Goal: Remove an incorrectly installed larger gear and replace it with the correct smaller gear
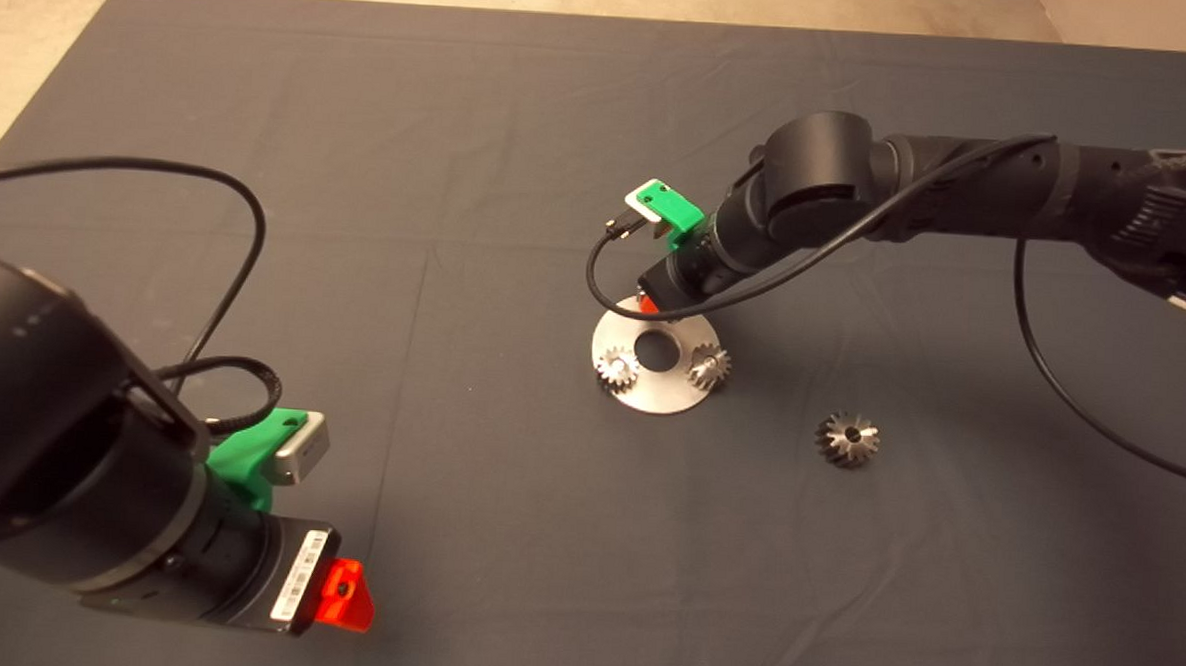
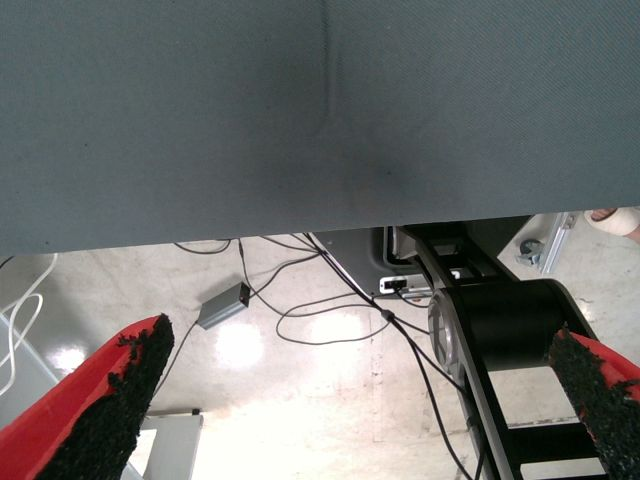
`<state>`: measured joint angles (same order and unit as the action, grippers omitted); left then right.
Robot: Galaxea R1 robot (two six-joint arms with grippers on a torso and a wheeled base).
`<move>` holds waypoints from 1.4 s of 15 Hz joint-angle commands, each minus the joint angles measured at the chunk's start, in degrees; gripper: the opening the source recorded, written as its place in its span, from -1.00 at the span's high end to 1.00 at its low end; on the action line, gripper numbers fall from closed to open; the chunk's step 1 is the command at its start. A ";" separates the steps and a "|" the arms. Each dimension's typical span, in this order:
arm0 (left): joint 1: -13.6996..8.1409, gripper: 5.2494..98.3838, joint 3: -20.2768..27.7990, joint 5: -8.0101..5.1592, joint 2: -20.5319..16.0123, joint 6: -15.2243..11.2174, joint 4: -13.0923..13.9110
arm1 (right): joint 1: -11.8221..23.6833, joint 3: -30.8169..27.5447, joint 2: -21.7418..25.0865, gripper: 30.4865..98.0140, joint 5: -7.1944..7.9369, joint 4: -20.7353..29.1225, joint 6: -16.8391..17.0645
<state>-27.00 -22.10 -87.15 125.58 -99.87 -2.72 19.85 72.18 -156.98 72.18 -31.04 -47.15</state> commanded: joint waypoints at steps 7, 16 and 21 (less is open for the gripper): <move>-0.34 -0.98 0.67 -0.38 -0.10 0.02 0.17 | 1.25 1.72 -0.74 0.75 -0.64 -1.12 0.32; -0.34 -0.98 0.67 -0.38 -0.10 0.11 0.16 | 0.20 1.63 -0.74 0.75 -0.46 -1.13 0.31; -0.34 -0.98 0.67 -0.38 -0.10 0.11 0.12 | 0.20 1.63 -0.57 0.75 -0.37 -1.13 0.31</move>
<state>-26.98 -22.10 -87.19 125.58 -99.83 -2.74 18.90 74.12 -157.47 72.05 -31.70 -46.97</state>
